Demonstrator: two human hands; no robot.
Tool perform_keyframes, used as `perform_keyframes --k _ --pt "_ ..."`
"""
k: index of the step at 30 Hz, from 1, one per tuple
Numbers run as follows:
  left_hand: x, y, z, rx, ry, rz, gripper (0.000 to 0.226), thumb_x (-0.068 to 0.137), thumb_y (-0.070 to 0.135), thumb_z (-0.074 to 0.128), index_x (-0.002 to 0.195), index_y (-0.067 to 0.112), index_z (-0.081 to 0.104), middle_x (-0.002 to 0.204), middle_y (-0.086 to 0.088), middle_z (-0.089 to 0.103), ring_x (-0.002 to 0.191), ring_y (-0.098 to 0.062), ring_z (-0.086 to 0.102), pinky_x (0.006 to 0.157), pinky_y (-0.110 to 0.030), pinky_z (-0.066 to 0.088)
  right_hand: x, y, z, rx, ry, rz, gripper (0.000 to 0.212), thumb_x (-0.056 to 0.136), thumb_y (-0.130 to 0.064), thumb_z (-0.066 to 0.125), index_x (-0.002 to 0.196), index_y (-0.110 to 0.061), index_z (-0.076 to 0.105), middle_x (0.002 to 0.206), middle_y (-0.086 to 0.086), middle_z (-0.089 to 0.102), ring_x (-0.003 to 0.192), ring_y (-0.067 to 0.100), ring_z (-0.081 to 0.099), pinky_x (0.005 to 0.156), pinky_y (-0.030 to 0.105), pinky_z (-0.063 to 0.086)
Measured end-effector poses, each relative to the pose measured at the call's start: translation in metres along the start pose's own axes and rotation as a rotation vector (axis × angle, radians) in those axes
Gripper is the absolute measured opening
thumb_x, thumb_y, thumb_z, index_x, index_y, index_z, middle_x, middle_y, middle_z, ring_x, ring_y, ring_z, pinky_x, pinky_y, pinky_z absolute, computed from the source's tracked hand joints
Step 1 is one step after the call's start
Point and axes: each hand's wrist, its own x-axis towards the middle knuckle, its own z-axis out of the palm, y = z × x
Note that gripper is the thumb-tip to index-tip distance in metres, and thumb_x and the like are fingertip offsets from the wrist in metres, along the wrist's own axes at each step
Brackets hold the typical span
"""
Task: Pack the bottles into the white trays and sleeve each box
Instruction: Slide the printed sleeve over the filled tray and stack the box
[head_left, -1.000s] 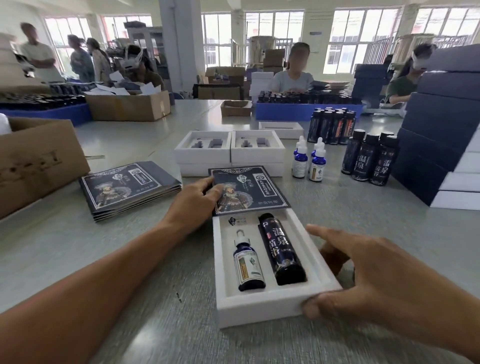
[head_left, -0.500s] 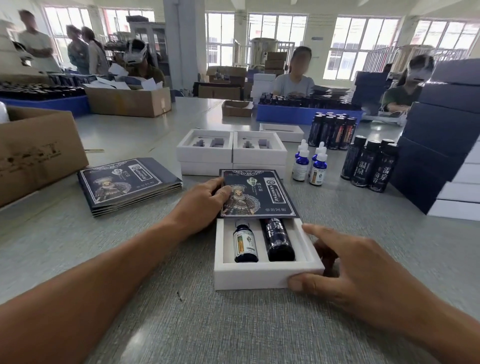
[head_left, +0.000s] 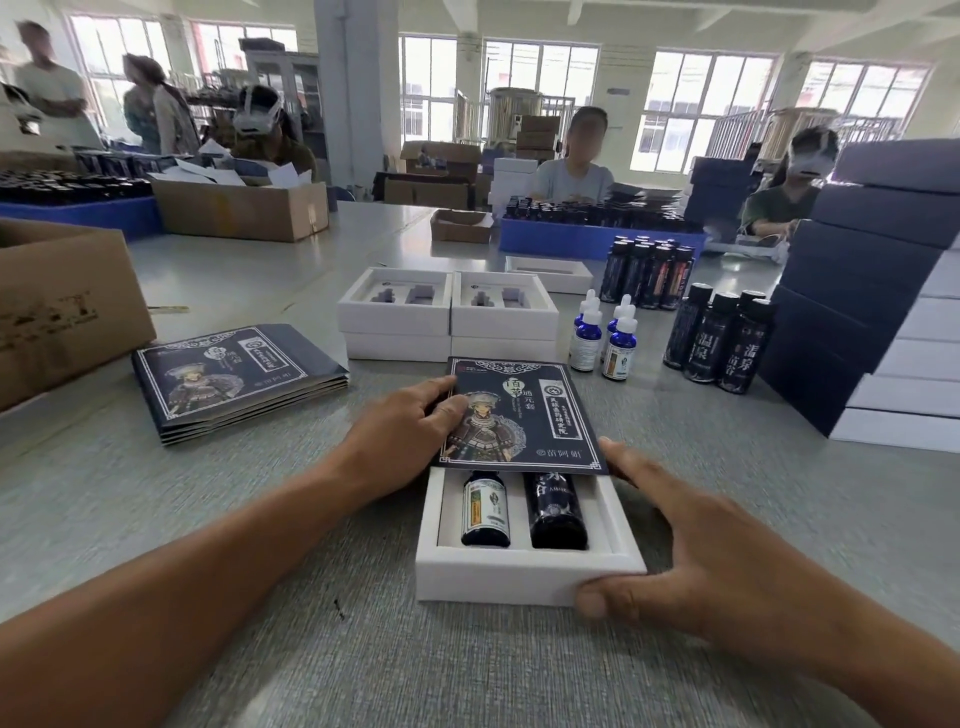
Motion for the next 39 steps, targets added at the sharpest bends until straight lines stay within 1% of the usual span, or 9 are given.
perform_keyframes --k 4,10,13,19,22,27,32,36,39 --pt "-0.002 0.002 0.002 -0.008 0.002 -0.006 0.05 0.1 0.048 0.049 0.147 0.03 0.047 0.148 0.008 0.05 0.135 -0.012 0.045 0.114 -0.032 0.033 0.005 0.005 0.001 0.019 0.055 0.008 0.126 0.044 -0.094 0.064 0.152 -0.045 0.023 0.136 -0.037 0.048 0.113 -0.026 0.043 0.088 0.002 0.034" --pt "-0.003 0.003 0.002 -0.02 0.006 -0.018 0.049 0.1 0.046 0.049 0.146 0.029 0.047 0.148 0.007 0.05 0.135 -0.013 0.046 0.115 -0.038 0.034 0.013 0.009 0.011 -0.011 0.212 -0.021 0.097 0.057 -0.078 0.071 0.142 -0.037 0.048 0.125 -0.028 0.062 0.1 -0.03 0.048 0.078 -0.005 0.035" --pt "-0.003 0.004 0.003 -0.02 0.014 -0.022 0.048 0.101 0.045 0.049 0.146 0.029 0.047 0.147 0.008 0.051 0.134 -0.013 0.046 0.115 -0.038 0.034 0.016 0.013 0.011 -0.039 0.216 -0.044 0.092 0.063 -0.076 0.07 0.143 -0.04 0.044 0.114 -0.039 0.056 0.097 -0.034 0.044 0.075 -0.005 0.036" --pt "-0.005 0.005 0.002 -0.027 0.006 -0.027 0.048 0.101 0.045 0.048 0.147 0.029 0.047 0.147 0.008 0.051 0.134 -0.014 0.046 0.114 -0.04 0.034 0.017 0.023 0.005 -0.062 0.018 -0.034 0.092 0.074 -0.08 0.056 0.151 -0.051 0.014 0.136 -0.038 0.039 0.111 -0.019 0.049 0.088 0.005 0.04" --pt "-0.006 0.007 0.002 -0.028 0.01 -0.028 0.048 0.101 0.045 0.049 0.146 0.029 0.048 0.146 0.008 0.052 0.132 -0.014 0.048 0.113 -0.04 0.036 0.018 0.025 0.005 -0.019 0.071 -0.039 0.089 0.07 -0.077 0.059 0.149 -0.052 0.024 0.124 -0.049 0.035 0.106 -0.031 0.042 0.082 -0.005 0.034" --pt "-0.011 0.011 0.002 0.001 0.047 -0.021 0.048 0.097 0.046 0.056 0.141 0.028 0.054 0.14 0.008 0.058 0.127 -0.012 0.053 0.11 -0.038 0.04 0.018 0.024 0.008 0.036 0.174 -0.034 0.082 0.065 -0.069 0.066 0.141 -0.045 0.047 0.124 -0.037 0.055 0.106 -0.023 0.053 0.09 0.002 0.039" --pt "-0.015 0.014 0.003 0.004 0.126 0.002 0.04 0.092 0.046 0.064 0.127 0.028 0.067 0.119 0.008 0.07 0.105 -0.009 0.064 0.098 -0.034 0.05 0.017 0.023 0.009 0.124 0.265 -0.024 0.073 0.061 -0.056 0.077 0.13 -0.037 0.062 0.12 -0.025 0.066 0.105 -0.017 0.059 0.096 0.008 0.042" --pt "-0.016 0.014 0.003 0.067 0.253 -0.004 0.023 0.092 0.05 0.06 0.09 0.032 0.074 0.079 0.017 0.072 0.074 -0.003 0.065 0.074 -0.032 0.056 0.012 0.025 0.007 0.198 0.233 -0.039 0.067 0.057 -0.05 0.084 0.122 -0.041 0.067 0.112 -0.034 0.065 0.101 -0.015 0.062 0.086 -0.001 0.041" --pt "-0.012 0.009 0.001 0.1 0.33 -0.009 0.021 0.092 0.049 0.06 0.091 0.031 0.07 0.083 0.016 0.07 0.076 -0.005 0.064 0.071 -0.028 0.051 0.008 0.027 0.007 0.203 0.227 -0.066 0.063 0.056 -0.051 0.085 0.116 -0.052 0.066 0.107 -0.038 0.066 0.098 -0.015 0.064 0.082 -0.004 0.039"
